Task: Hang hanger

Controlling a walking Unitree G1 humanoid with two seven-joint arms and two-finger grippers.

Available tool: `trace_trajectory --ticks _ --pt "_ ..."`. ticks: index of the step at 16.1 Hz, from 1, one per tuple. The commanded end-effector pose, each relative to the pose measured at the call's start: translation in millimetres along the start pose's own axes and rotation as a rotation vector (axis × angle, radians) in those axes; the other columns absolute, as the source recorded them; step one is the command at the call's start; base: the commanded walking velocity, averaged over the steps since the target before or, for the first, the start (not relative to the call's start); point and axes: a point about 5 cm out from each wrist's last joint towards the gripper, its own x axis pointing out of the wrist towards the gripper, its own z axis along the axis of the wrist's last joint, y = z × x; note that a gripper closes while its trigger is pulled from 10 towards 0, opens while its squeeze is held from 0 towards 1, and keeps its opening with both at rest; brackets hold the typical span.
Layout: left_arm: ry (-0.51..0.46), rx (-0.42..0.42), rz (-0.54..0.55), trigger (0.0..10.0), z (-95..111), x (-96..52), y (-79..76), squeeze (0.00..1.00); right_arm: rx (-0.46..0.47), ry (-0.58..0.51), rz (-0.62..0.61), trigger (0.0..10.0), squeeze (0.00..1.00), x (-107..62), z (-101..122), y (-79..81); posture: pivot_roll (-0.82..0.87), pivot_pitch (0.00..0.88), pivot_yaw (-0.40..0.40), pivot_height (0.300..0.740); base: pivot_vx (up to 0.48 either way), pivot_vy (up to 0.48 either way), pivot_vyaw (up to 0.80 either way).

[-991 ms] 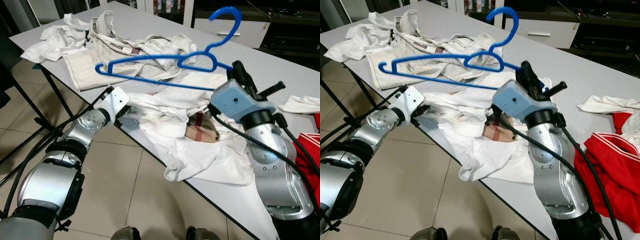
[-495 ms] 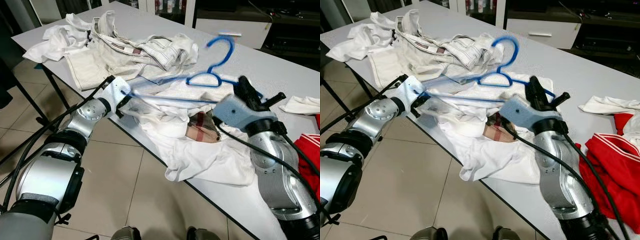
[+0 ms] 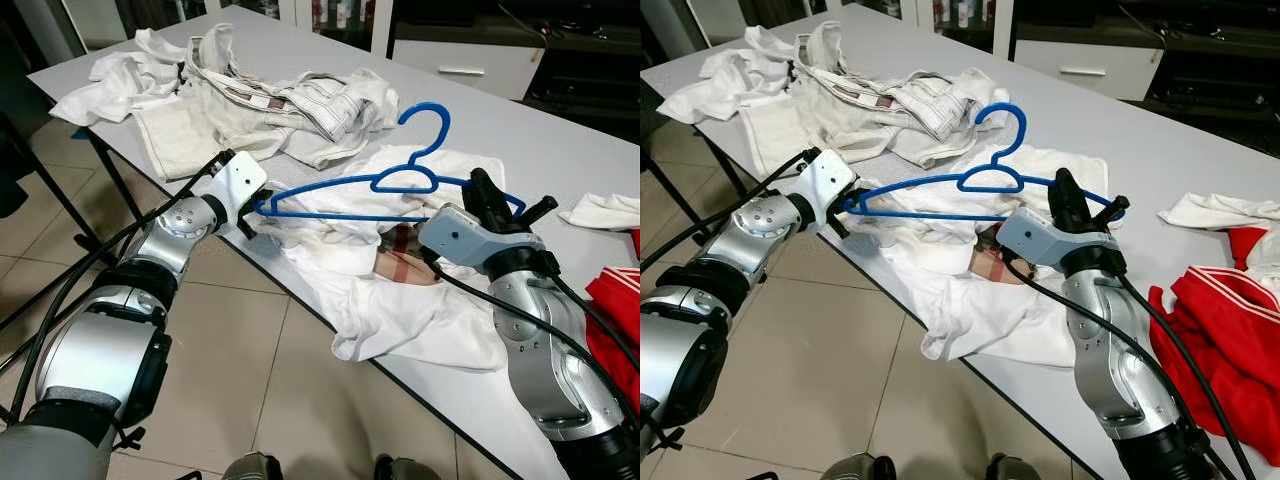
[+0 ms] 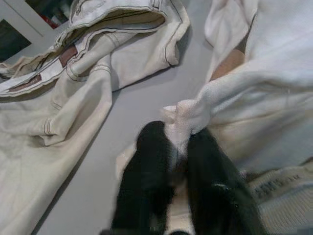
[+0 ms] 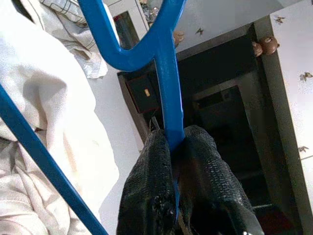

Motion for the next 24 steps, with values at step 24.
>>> trace_trajectory --ticks 24 --pt "-0.256 0.089 -0.039 0.0 76 6.2 16.2 0.0 -0.042 0.219 0.012 10.0 0.0 35.5 9 22.0 -0.07 0.02 0.076 0.723 0.0 0.0 0.0"
